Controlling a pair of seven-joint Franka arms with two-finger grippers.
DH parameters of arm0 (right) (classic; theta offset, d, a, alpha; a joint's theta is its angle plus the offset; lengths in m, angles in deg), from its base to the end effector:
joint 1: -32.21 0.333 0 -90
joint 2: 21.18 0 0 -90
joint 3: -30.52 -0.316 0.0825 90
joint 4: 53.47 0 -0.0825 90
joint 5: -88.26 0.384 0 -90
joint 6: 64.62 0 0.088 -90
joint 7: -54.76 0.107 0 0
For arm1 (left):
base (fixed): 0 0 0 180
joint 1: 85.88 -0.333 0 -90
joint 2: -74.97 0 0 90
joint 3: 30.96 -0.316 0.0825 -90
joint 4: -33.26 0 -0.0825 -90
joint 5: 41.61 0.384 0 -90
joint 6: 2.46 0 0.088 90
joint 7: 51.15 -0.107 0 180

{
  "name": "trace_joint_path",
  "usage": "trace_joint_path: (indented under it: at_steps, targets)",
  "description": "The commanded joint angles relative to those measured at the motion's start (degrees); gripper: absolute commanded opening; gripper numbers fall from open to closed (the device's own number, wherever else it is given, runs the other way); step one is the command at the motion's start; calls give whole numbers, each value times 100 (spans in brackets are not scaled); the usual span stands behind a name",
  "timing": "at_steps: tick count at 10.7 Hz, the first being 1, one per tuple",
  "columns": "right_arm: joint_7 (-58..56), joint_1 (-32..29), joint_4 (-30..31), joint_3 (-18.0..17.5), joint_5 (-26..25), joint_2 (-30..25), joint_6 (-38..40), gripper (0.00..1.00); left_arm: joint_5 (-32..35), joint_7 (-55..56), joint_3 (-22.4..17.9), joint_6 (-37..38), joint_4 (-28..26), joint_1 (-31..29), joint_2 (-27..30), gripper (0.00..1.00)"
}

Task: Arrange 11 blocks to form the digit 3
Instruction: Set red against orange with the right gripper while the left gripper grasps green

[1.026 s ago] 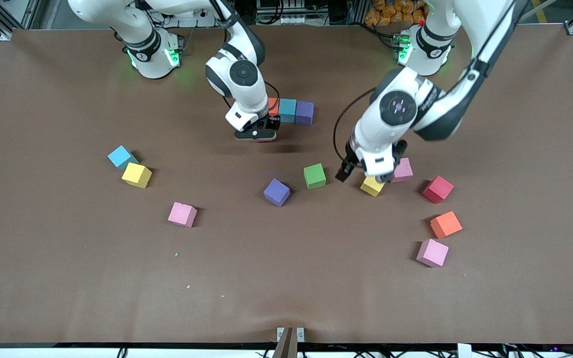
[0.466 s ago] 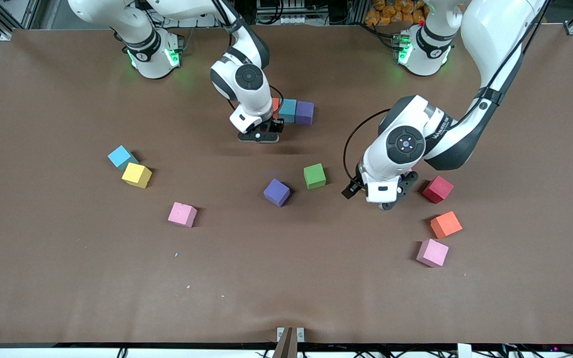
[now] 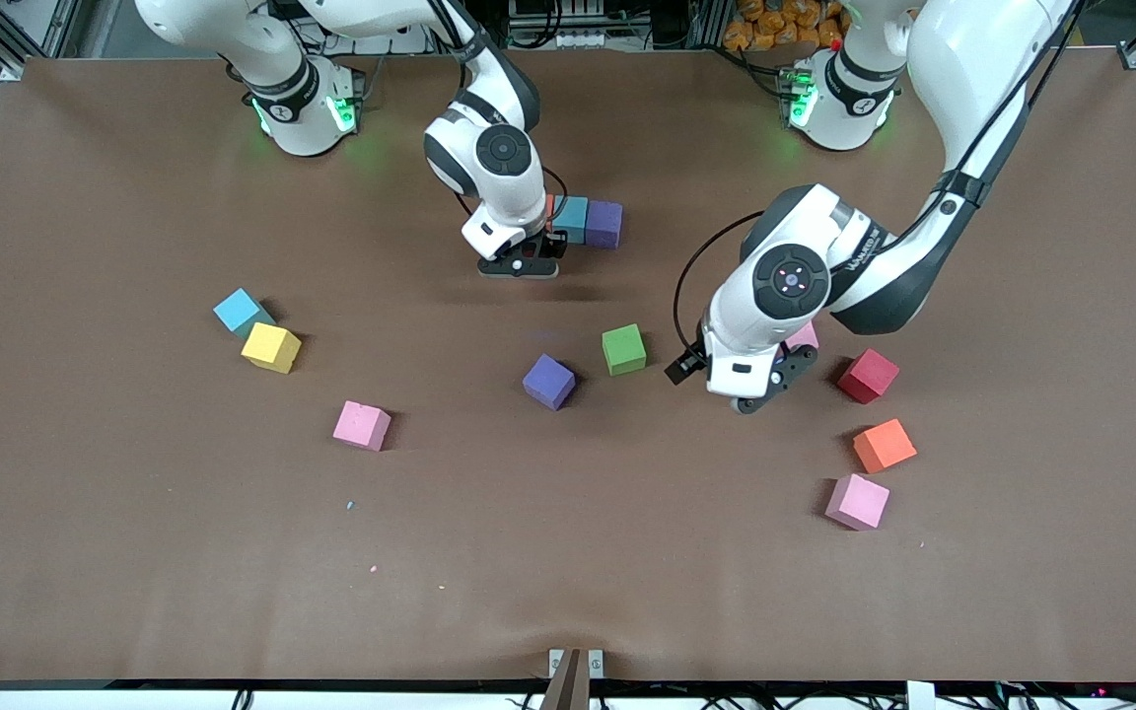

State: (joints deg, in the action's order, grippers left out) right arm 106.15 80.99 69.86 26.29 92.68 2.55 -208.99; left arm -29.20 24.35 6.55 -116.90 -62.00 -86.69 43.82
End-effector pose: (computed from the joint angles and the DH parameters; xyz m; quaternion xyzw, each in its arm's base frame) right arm 0.3394 0.4501 0.2013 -0.9988 0.0205 0.0432 0.0040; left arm 0.5640 -0.3414 0.3365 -0.9473 -0.3104 0.0793 0.0006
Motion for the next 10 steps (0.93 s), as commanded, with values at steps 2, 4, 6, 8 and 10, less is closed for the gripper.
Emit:
trace_joint_path:
  at_steps: [2,4,6,8,10]
  targets:
    - [223,211,-89,27,77,53,58,16,244,-123,20,88,87,291,-399,100]
    - [232,246,-54,36,77,70,5,16,525,-123,20,80,183,528,-594,100]
    - [232,290,-54,36,77,123,-30,16,614,-123,20,27,184,652,-656,100]
    - [232,290,-37,36,76,141,-117,16,640,-123,20,-95,184,801,-682,100]
    - [232,290,7,36,68,167,-161,16,676,-132,20,-323,184,837,-813,100]
